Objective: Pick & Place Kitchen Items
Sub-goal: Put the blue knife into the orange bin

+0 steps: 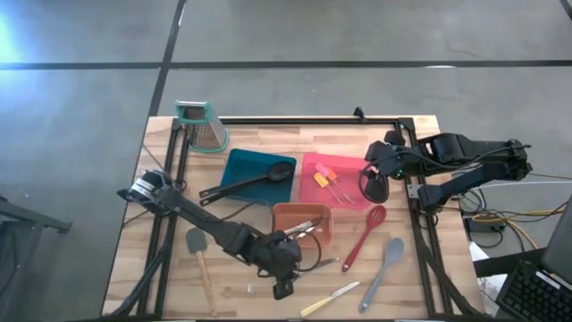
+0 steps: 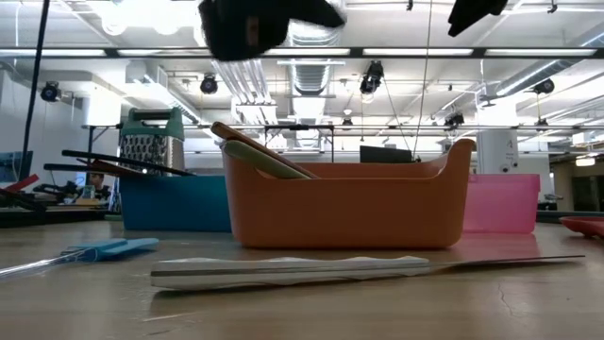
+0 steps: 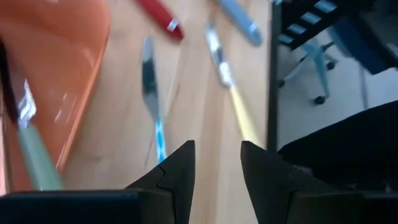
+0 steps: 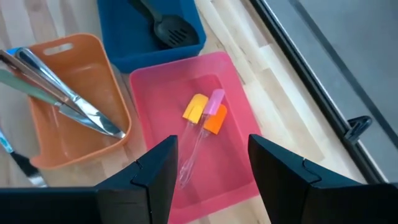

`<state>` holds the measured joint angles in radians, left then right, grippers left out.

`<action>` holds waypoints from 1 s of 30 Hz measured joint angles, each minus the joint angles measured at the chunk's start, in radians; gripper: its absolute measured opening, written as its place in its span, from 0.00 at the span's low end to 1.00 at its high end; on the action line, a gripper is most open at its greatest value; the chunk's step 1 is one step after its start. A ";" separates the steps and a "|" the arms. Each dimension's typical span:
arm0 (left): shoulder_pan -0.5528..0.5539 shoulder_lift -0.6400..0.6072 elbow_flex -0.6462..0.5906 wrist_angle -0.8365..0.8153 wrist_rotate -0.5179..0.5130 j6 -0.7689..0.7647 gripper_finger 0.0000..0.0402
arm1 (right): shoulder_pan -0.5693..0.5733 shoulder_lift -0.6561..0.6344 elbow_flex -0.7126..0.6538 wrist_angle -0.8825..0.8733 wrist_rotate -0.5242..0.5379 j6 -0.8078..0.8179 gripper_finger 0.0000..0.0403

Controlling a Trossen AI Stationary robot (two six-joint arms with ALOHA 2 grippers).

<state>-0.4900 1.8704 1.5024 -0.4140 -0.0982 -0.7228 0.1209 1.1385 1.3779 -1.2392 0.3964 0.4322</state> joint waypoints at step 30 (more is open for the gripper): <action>-0.020 0.112 0.067 -0.120 -0.029 0.069 0.33 | -0.030 0.000 0.000 0.051 0.033 -0.035 0.46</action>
<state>-0.5101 1.9821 1.5697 -0.5337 -0.1269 -0.6539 0.0907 1.1385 1.3781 -1.1878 0.4291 0.3976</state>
